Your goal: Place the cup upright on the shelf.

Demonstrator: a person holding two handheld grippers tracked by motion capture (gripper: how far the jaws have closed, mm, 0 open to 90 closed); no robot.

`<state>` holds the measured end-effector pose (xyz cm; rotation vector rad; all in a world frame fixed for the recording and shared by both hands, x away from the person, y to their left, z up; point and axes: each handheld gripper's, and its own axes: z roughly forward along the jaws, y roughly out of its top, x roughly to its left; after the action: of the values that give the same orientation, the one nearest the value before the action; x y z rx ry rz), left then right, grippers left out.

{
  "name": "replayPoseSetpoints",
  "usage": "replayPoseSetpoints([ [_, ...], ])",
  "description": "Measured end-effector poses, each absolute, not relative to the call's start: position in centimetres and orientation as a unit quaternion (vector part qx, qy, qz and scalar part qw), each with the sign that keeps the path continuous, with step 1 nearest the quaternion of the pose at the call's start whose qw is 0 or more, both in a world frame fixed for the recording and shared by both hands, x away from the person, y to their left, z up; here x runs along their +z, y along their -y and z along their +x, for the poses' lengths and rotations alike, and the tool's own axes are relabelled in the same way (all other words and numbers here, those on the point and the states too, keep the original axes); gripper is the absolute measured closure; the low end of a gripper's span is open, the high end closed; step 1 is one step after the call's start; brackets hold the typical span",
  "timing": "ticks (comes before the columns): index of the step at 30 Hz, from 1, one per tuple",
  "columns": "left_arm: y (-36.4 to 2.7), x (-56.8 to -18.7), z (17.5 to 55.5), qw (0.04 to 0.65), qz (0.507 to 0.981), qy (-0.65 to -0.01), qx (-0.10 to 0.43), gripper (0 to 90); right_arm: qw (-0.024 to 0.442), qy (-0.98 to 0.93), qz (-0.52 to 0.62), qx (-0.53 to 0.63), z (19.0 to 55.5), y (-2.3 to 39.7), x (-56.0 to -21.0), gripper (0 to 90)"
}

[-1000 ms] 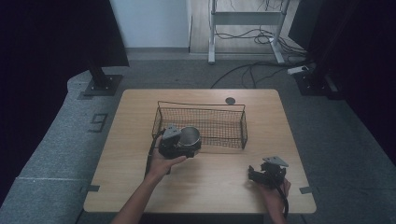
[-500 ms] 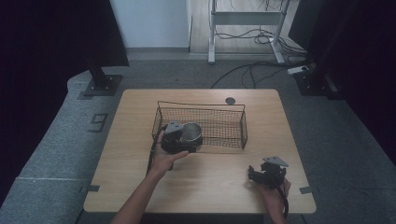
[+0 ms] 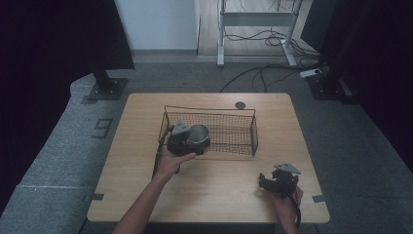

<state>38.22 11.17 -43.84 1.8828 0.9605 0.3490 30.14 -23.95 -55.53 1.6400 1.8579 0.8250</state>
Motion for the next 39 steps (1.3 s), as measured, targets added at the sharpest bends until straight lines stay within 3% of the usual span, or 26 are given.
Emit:
replayPoseSetpoints([
  [39, -10.7, -42.7, 40.8, 0.476, 0.767, -0.406, 0.144, 17.9, 0.261, -0.687, 0.605, 0.304, 30.1, 24.0, -55.5, 11.1],
])
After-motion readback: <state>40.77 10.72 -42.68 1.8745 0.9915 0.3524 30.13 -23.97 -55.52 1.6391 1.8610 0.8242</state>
